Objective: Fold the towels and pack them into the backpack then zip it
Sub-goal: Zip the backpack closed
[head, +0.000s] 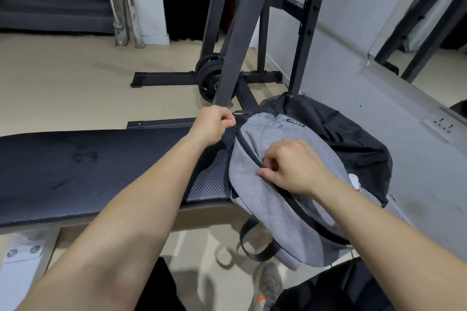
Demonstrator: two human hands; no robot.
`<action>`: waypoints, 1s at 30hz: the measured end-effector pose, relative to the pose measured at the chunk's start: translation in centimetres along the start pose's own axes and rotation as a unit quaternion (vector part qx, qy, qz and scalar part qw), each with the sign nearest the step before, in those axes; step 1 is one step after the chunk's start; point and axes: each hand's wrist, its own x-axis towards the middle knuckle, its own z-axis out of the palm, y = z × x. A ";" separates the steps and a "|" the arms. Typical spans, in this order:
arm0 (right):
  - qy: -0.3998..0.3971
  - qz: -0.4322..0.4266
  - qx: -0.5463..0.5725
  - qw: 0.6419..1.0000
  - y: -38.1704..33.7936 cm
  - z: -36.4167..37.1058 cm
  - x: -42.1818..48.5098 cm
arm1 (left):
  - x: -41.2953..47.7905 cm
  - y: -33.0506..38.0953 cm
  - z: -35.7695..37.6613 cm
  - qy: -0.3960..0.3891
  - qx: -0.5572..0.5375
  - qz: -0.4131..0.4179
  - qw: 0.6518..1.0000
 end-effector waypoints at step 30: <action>0.012 0.065 0.097 0.993 1.1 3.2 6.3 | 7.7 -3.1 2.2 -0.054 0.020 0.045 0.997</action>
